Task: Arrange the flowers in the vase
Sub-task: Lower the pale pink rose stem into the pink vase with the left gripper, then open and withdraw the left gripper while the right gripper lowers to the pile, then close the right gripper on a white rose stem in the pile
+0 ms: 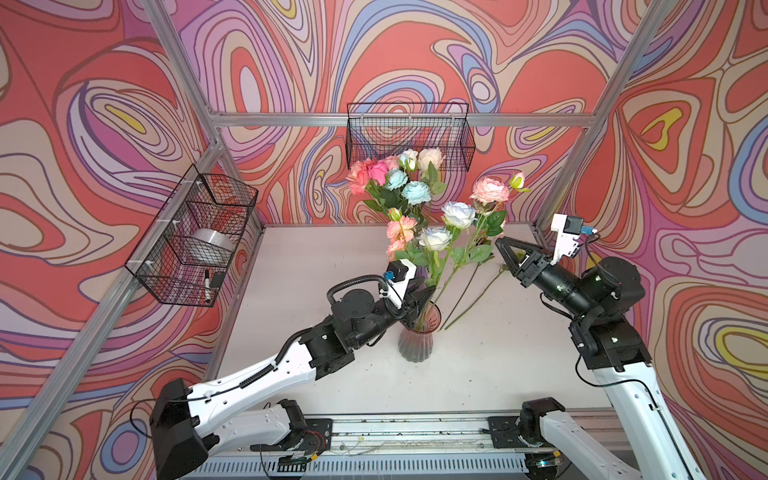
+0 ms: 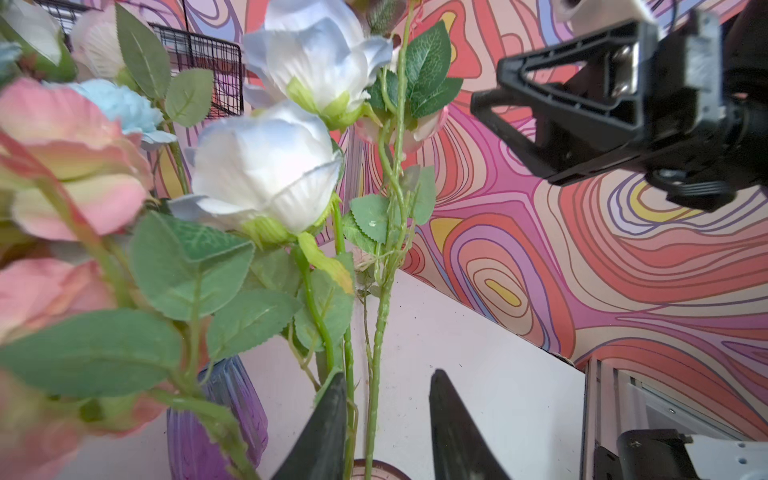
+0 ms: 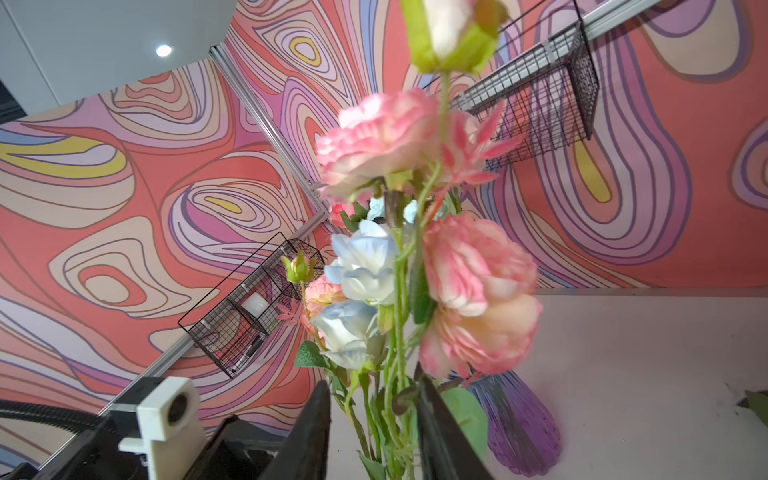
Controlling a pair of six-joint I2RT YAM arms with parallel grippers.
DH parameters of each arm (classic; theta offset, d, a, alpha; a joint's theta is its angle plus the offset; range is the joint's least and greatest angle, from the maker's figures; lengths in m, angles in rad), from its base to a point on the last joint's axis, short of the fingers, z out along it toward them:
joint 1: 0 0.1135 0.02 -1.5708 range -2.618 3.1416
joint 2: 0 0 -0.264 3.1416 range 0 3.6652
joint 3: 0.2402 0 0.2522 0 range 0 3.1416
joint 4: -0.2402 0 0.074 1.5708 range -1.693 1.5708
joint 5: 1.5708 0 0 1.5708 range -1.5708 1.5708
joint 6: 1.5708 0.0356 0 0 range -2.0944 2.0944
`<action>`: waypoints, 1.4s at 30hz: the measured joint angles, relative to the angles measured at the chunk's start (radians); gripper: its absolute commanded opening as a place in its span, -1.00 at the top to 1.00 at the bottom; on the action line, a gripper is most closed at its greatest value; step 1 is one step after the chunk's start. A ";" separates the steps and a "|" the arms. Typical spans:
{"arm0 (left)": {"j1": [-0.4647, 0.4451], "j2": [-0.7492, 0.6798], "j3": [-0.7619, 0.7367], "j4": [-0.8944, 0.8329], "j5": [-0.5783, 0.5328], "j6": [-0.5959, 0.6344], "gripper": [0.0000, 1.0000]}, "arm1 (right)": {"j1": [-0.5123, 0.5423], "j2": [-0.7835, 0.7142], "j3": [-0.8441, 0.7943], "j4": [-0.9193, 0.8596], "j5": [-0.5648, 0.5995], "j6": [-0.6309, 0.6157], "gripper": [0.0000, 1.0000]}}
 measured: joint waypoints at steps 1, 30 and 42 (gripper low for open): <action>0.000 -0.039 -0.001 -0.026 -0.017 0.000 0.32 | 0.000 0.001 -0.004 -0.013 0.029 -0.003 0.31; 0.001 -0.579 -0.462 -0.610 -0.677 -0.669 -0.34 | -0.145 0.749 -0.022 -0.176 0.515 0.105 0.28; 0.008 -0.596 -0.463 -0.608 -0.659 -0.651 -0.40 | -0.215 1.170 0.261 -0.188 0.497 0.104 0.31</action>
